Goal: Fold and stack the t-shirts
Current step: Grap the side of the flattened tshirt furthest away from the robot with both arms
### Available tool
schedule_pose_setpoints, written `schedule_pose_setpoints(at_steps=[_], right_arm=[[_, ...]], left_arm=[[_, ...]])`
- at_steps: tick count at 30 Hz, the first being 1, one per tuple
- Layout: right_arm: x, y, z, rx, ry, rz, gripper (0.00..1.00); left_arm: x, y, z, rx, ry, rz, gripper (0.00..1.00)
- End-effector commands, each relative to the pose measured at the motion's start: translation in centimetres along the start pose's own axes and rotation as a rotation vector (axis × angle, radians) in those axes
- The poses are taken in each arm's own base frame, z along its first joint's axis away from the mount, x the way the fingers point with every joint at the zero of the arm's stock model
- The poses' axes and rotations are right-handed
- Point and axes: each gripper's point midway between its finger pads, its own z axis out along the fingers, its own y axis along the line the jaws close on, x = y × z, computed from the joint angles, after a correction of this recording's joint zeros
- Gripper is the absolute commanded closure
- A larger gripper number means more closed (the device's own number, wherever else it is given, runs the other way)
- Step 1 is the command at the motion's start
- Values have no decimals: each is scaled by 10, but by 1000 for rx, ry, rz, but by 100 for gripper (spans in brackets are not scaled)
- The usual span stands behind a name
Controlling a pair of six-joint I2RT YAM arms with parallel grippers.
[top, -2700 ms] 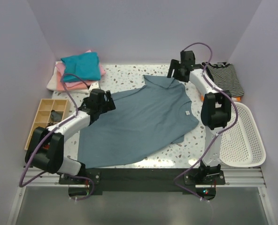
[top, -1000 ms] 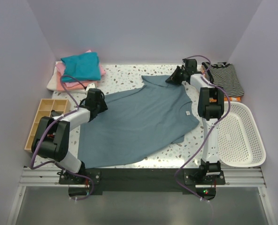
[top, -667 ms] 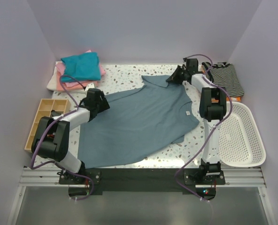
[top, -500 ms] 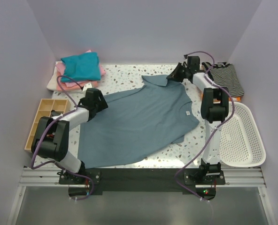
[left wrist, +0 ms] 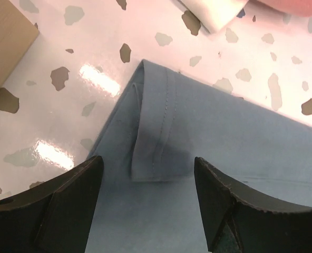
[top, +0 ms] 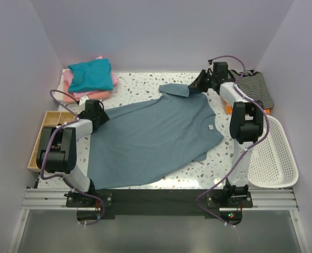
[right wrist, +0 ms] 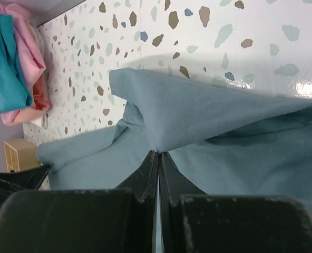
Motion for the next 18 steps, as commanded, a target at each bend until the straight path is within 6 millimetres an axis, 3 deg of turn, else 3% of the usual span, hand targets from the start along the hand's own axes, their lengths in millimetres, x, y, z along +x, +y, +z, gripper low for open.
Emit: schedule_pose_setpoints(at_steps=[1, 5, 9, 12, 14, 15, 18], right_arm=[[-9, 24, -16, -61, -31, -56, 100], [-6, 22, -15, -60, -22, -54, 100], [-7, 26, -20, -65, -28, -69, 100], [-7, 27, -25, -62, -29, -80, 100], [-8, 27, -27, -54, -33, -93, 100], [-8, 28, -29, -52, -32, -94, 100], [-7, 27, -30, -47, -31, -96, 100]], left_arm=[[-26, -11, 8, 39, -67, -56, 26], [-23, -14, 16, 45, -52, -54, 32], [-20, -16, 23, 50, -41, -52, 48], [-25, -18, 21, 56, -49, -57, 53], [-29, -20, 18, 61, -55, -60, 50], [-33, -22, 15, 68, -64, -61, 41], [-40, -22, 4, 78, -82, -68, 28]])
